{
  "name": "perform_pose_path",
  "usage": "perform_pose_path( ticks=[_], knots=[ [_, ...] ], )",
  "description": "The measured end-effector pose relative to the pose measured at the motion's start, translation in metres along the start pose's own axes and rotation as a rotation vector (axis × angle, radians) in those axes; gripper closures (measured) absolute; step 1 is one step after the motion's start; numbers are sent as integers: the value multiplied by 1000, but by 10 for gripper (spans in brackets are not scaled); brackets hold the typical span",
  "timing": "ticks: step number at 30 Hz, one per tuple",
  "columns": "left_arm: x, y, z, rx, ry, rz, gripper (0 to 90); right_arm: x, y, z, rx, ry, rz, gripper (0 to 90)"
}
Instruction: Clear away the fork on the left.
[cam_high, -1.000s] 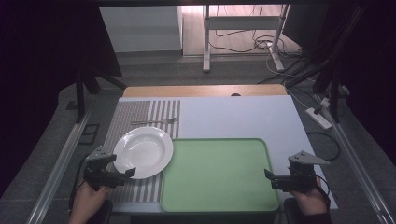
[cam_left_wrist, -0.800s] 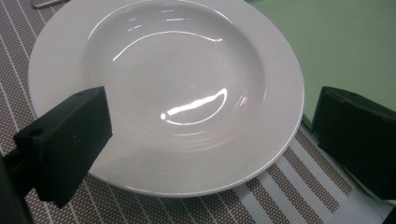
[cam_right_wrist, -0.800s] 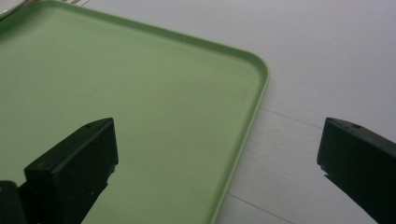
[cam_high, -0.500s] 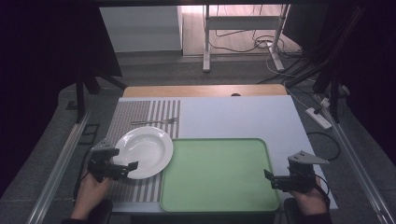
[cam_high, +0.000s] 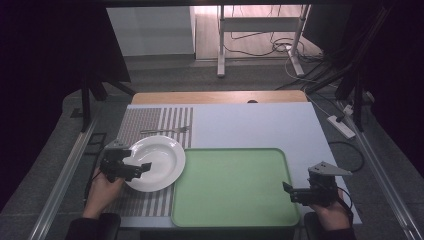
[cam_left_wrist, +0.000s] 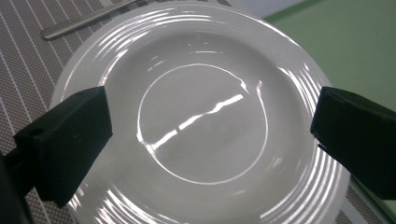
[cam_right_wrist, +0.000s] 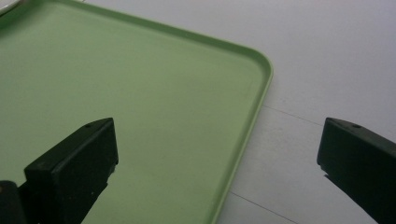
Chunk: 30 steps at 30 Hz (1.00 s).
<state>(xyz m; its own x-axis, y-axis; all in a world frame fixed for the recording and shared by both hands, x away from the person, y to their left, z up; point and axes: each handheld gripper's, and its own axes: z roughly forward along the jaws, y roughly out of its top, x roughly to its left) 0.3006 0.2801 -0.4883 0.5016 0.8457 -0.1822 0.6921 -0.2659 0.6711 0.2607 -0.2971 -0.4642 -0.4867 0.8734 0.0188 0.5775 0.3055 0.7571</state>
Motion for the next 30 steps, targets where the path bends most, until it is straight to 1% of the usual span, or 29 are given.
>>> perform_pose_path(
  ticks=[2, 6, 9, 12, 14, 18, 22, 30],
  knots=[
    [3, 4, 4, 3, 4, -4, 1, 0, 0, 0, 0, 0, -1, 0],
    [8, 11, 12, 21, 28, 3, 1, 0, 0, 0, 5, -1, -4, 0],
    [11, 17, 18, 23, 33, 3, 8, 0, 0, 0, 5, -3, -3, 0],
    [15, 23, 22, 17, 22, -1, 11, 0, 0, 0, 3, -2, -2, 0],
    [18, 27, 25, 19, 28, 0, 11, 0, 0, 0, 4, -3, -2, 0],
    [24, 34, 33, 22, 15, -5, 9, 0, 0, 0, 5, -3, -3, 0],
    [30, 40, 40, 30, 21, -7, 4, 0, -1, 0, 4, 1, -5, 0],
    [47, 51, 52, 28, 32, -25, 2, 0, -1, 0, 6, 1, -6, 0]
  ],
)
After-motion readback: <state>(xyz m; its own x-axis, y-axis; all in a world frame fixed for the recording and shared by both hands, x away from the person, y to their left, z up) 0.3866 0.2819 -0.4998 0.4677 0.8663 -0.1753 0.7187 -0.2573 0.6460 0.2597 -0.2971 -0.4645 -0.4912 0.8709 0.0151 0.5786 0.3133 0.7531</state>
